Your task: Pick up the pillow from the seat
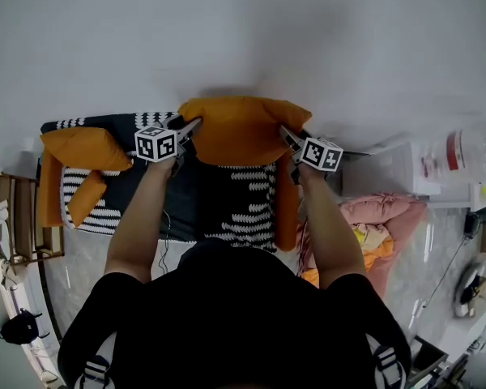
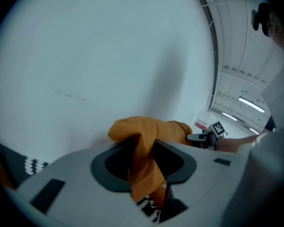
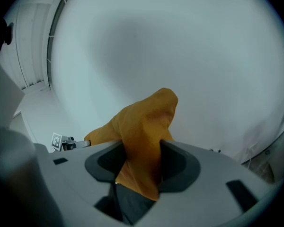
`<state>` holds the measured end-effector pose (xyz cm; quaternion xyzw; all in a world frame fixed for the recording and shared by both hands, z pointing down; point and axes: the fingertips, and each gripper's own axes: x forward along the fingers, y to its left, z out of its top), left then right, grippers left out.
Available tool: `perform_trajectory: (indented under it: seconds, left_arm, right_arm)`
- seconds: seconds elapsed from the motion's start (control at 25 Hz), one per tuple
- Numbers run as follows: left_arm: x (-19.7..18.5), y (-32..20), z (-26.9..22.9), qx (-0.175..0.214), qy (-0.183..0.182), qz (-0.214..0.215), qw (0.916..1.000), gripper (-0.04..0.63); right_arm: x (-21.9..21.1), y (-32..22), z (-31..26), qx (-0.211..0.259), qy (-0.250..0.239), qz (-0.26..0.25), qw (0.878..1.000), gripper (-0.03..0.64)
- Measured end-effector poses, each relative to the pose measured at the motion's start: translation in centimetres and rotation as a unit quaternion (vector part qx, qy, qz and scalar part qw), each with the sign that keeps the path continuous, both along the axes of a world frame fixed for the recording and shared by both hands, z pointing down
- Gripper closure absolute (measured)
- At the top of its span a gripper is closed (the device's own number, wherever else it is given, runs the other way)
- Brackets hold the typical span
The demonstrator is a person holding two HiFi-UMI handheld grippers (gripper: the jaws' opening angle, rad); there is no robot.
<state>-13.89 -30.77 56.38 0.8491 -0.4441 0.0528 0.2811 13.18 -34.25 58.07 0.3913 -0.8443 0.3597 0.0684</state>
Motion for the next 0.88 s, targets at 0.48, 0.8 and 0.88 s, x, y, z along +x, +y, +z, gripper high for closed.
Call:
perform_trajectory:
  seconds: [0.48, 0.8, 0.88]
  left_arm:
    - [1.3, 5.6, -3.8, 0.022, 0.012, 0.003, 0.9997, 0.448]
    - [2.6, 8.2, -5.9, 0.035, 0.011, 0.006, 0.9993, 0.448]
    - [2.9, 8.9, -6.4, 0.038, 0.017, 0.007, 0.9991, 0.448]
  right_arm:
    - [1.3, 5.3, -3.7, 0.014, -0.019, -0.004, 1.000, 0.413]
    - [2.8, 8.0, -5.8, 0.027, -0.025, -0.008, 0.999, 0.413]
    - [3.1, 8.8, -6.3, 0.030, -0.026, -0.009, 0.999, 0.413]
